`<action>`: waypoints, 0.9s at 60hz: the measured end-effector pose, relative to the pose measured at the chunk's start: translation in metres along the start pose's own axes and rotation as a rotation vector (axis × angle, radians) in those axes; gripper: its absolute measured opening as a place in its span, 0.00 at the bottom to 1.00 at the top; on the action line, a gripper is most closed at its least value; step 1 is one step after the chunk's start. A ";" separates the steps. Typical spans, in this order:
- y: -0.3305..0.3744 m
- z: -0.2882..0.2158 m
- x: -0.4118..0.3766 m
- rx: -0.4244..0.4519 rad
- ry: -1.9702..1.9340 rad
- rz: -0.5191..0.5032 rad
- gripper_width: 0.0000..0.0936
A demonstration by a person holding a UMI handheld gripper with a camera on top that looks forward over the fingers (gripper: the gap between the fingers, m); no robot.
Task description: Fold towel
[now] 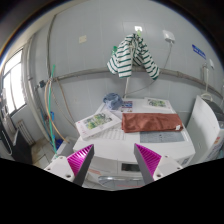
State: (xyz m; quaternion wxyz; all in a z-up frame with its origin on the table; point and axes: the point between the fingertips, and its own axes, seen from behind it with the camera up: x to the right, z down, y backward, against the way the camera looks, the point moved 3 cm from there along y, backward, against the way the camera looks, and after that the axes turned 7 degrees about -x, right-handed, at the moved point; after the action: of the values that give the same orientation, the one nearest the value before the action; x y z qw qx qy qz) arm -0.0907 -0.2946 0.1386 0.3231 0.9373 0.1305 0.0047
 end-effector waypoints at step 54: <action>-0.273 -0.052 0.081 -0.112 0.122 0.126 0.09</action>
State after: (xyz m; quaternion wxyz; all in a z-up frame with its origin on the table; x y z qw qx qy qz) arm -0.0834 -0.0365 0.0081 0.3656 0.9221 0.0904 0.0894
